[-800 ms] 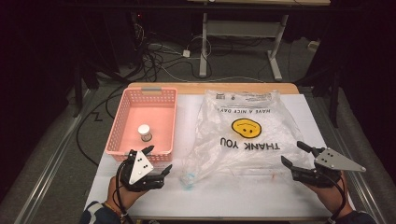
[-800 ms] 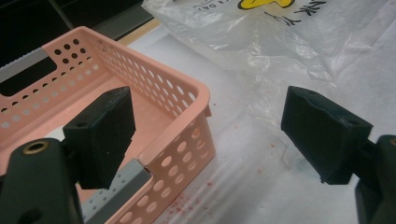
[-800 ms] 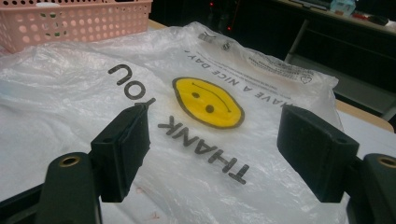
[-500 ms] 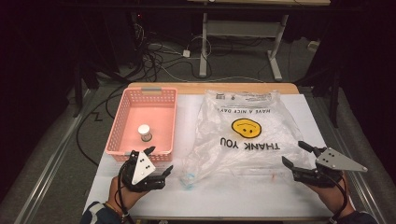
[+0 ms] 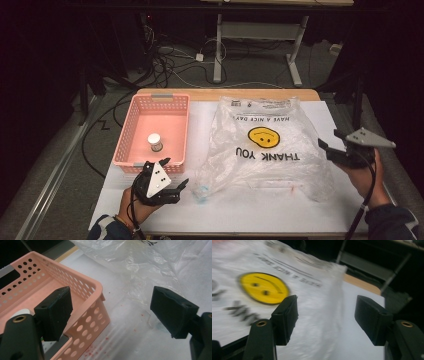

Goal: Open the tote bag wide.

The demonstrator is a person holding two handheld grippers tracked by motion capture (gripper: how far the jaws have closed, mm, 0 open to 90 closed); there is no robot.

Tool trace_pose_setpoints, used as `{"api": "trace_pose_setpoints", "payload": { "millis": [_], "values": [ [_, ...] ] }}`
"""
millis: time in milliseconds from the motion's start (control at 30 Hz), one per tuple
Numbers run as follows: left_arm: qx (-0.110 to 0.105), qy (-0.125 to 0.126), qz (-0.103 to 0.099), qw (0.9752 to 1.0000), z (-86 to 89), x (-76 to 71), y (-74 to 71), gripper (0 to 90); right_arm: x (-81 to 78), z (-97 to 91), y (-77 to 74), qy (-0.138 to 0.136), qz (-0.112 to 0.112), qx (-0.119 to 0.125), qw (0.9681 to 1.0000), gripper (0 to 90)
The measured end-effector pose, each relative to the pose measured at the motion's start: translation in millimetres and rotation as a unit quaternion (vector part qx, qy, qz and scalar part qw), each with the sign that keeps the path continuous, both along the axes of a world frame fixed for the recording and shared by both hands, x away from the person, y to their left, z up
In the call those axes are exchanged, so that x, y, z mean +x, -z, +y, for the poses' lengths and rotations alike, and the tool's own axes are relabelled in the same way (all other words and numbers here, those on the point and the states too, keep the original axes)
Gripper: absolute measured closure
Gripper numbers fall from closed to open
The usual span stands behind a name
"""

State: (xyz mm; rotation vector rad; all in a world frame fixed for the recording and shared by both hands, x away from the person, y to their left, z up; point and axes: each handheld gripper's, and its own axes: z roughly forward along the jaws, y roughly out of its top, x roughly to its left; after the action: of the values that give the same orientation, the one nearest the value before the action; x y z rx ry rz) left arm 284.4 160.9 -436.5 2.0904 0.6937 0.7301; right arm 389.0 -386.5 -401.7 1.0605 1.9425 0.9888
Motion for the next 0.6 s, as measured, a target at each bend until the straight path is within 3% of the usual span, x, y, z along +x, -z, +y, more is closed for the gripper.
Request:
{"api": "trace_pose_setpoints", "payload": {
  "millis": [33,67,167,200,333,433,467,600],
  "values": [
    [0.002,0.000,0.001,1.0000,-0.4,0.7,0.7,17.6,14.6,-2.9,2.8,0.003,0.022,-0.003,0.9998,36.3],
    [0.003,0.002,0.003,1.0000,-0.7,1.1,1.4,17.6,40.3,-5.6,10.6,0.024,0.040,-0.014,0.9988,38.1],
    [0.009,0.004,0.007,0.9999,-1.7,1.3,3.5,17.6,71.5,-4.6,18.4,0.030,0.073,-0.003,0.9969,39.5],
    [0.008,0.004,0.007,0.9999,-1.6,0.9,3.5,17.6,71.5,-4.6,18.4,0.030,0.073,-0.003,0.9969,39.5],
    [0.006,0.003,0.008,0.9999,-0.4,-0.5,3.0,17.9,104.2,13.4,23.5,0.022,0.097,-0.022,0.9948,45.7],
    [0.005,0.004,0.008,0.9999,0.1,-0.3,3.1,17.9,113.0,19.6,25.2,0.031,0.098,-0.035,0.9941,47.2],
    [0.005,0.004,0.007,0.9999,0.2,-0.2,3.2,18.0,121.0,21.6,27.3,0.046,0.102,-0.042,0.9929,53.1],
    [0.004,0.008,0.009,0.9999,0.6,0.1,3.9,18.6,130.3,21.8,30.9,0.067,0.106,-0.050,0.9908,59.5]
  ]
}}
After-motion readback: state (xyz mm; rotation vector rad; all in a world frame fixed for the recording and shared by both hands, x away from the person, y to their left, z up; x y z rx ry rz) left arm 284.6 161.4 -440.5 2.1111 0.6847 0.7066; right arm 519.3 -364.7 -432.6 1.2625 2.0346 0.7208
